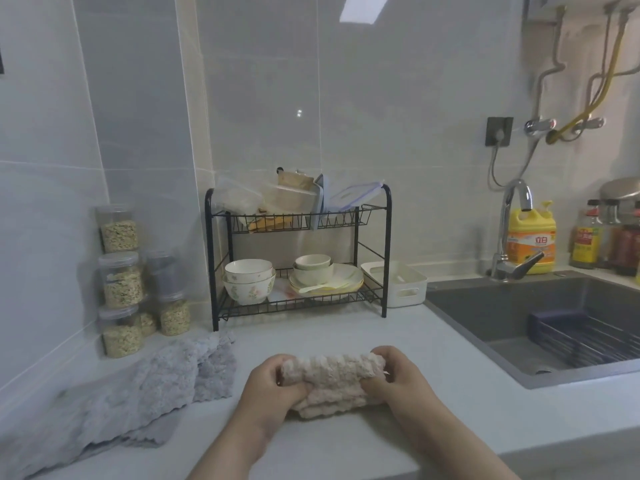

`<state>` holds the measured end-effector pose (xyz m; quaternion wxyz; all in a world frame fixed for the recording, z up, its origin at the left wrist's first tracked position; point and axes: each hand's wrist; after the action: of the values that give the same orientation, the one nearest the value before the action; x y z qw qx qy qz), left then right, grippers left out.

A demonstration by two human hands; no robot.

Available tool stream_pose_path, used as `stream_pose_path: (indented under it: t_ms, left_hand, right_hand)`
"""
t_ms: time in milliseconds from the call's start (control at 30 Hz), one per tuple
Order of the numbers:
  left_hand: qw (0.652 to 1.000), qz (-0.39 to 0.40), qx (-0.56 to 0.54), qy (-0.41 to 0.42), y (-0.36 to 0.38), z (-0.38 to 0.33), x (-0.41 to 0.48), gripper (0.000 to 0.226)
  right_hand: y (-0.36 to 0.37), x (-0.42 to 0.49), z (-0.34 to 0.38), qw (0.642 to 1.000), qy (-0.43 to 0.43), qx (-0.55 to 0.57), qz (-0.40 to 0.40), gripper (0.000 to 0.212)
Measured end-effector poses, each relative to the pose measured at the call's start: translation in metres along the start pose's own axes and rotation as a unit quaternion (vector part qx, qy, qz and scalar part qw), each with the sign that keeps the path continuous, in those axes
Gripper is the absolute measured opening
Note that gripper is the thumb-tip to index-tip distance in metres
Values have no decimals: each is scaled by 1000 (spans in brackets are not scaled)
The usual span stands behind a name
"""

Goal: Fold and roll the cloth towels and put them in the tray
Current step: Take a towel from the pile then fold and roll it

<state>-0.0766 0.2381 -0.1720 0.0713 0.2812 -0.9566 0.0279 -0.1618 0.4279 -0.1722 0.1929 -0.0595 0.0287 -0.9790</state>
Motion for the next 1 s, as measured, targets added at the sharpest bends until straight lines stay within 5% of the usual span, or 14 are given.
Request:
stream_pose_path:
  t_ms: [333, 567, 700, 833, 1000]
  left_hand:
    - [999, -35, 10, 9, 2, 15, 11, 36]
    - [992, 22, 101, -76, 1, 4, 13, 46]
    - [976, 29, 141, -166, 7, -24, 20, 39]
    - [949, 18, 66, -307, 14, -65, 33, 47]
    - [964, 21, -40, -263, 29, -139, 56, 33]
  right_hand:
    - [-2, 11, -14, 1000, -15, -4, -24, 29]
    - [-1, 18, 4, 992, 73, -103, -18, 53]
    - [1, 29, 18, 971, 151, -185, 11, 26]
    - [5, 30, 57, 960, 261, -105, -4, 19]
    - [-24, 33, 146, 964, 255, 2, -67, 26]
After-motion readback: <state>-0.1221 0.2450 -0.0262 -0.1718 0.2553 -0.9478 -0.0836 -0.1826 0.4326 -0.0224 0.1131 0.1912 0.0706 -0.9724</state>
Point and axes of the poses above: each hand's wrist, its own x-axis towards the middle knuckle, its own y-axis out of the palm, z = x × y, and after that the axes turned 5 degrees about -z, right-handed
